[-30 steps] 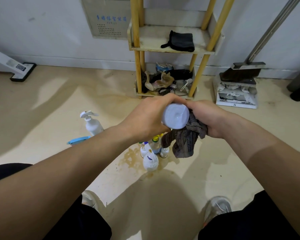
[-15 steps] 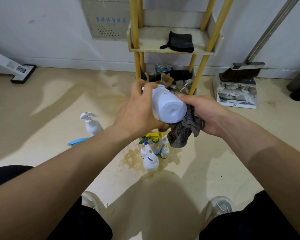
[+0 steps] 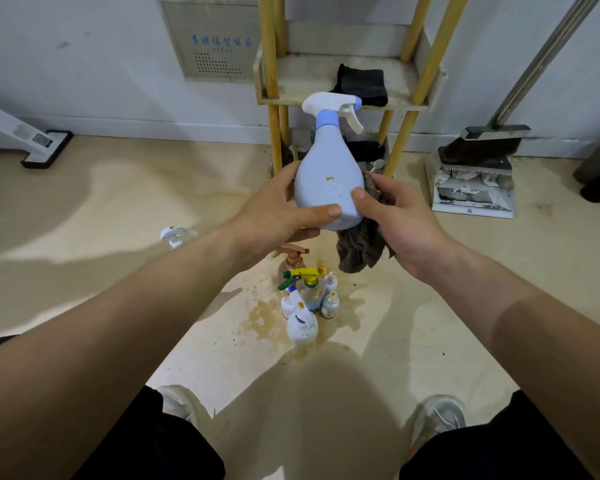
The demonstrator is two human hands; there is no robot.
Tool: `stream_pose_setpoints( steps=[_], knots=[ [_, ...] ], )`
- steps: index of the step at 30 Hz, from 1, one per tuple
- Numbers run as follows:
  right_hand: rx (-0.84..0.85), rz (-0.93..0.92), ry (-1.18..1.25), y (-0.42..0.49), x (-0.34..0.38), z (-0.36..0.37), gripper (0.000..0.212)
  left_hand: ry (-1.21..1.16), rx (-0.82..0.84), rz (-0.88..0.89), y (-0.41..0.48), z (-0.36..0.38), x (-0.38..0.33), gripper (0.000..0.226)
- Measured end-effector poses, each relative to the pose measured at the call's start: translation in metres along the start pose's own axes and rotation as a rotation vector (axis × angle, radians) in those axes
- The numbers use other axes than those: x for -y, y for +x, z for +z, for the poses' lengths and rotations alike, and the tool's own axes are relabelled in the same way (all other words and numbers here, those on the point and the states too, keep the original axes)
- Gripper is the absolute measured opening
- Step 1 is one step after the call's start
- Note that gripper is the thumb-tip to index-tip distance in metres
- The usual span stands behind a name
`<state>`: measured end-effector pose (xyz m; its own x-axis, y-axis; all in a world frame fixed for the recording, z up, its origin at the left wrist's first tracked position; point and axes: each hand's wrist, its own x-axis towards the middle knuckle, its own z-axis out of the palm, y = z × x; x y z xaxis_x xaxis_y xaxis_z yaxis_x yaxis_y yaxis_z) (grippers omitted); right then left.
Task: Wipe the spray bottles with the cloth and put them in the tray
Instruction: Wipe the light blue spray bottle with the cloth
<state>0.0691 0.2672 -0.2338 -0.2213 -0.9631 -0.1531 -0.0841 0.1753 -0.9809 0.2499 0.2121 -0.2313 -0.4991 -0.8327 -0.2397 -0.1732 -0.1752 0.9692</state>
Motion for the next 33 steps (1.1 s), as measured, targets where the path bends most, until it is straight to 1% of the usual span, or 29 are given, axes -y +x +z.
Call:
stream_pose_setpoints(
  steps=[4,6,8,10,13,15,17,21,24,26,30,33],
  knots=[
    [-0.02,-0.021,-0.041,-0.002,0.0,0.003,0.035,-0.119,0.012,-0.056,0.002,0.001,0.003,0.096],
    [-0.069,-0.007,0.041,-0.002,0.003,0.006,0.034,-0.16,0.007,-0.073,0.002,0.002,0.003,0.096],
    [-0.139,-0.028,0.046,0.0,0.003,0.003,0.041,-0.173,0.004,-0.078,0.001,0.002,0.001,0.094],
    [-0.151,-0.104,-0.081,-0.002,0.006,0.002,0.046,-0.17,0.007,-0.081,0.001,0.003,-0.001,0.087],
    [-0.113,-0.253,-0.388,-0.006,0.011,0.004,0.053,-0.141,-0.003,-0.071,0.0,0.005,-0.001,0.073],
    [-0.08,-0.383,-0.59,-0.007,0.009,0.004,0.053,-0.115,-0.021,-0.045,0.0,0.005,-0.001,0.07],
    [-0.037,-0.454,-0.694,-0.008,0.009,0.005,0.052,-0.092,-0.033,-0.012,-0.001,0.004,-0.002,0.07],
    [0.05,-0.608,-0.761,-0.009,0.004,0.005,0.051,-0.095,-0.04,0.043,-0.003,-0.002,-0.008,0.061],
    [0.106,-0.689,-0.724,-0.01,0.003,0.004,0.047,-0.103,-0.036,0.057,-0.006,-0.005,-0.012,0.075],
    [0.12,-0.714,-0.703,-0.011,0.005,0.003,0.045,-0.135,-0.035,0.059,-0.007,-0.007,-0.014,0.079],
    [0.119,-0.776,-0.705,-0.012,0.011,-0.001,0.042,-0.215,0.002,0.039,-0.01,-0.008,-0.014,0.067],
    [0.105,-0.807,-0.707,-0.013,0.013,-0.004,0.042,-0.257,0.033,0.014,-0.012,-0.006,-0.013,0.064]
  ],
)
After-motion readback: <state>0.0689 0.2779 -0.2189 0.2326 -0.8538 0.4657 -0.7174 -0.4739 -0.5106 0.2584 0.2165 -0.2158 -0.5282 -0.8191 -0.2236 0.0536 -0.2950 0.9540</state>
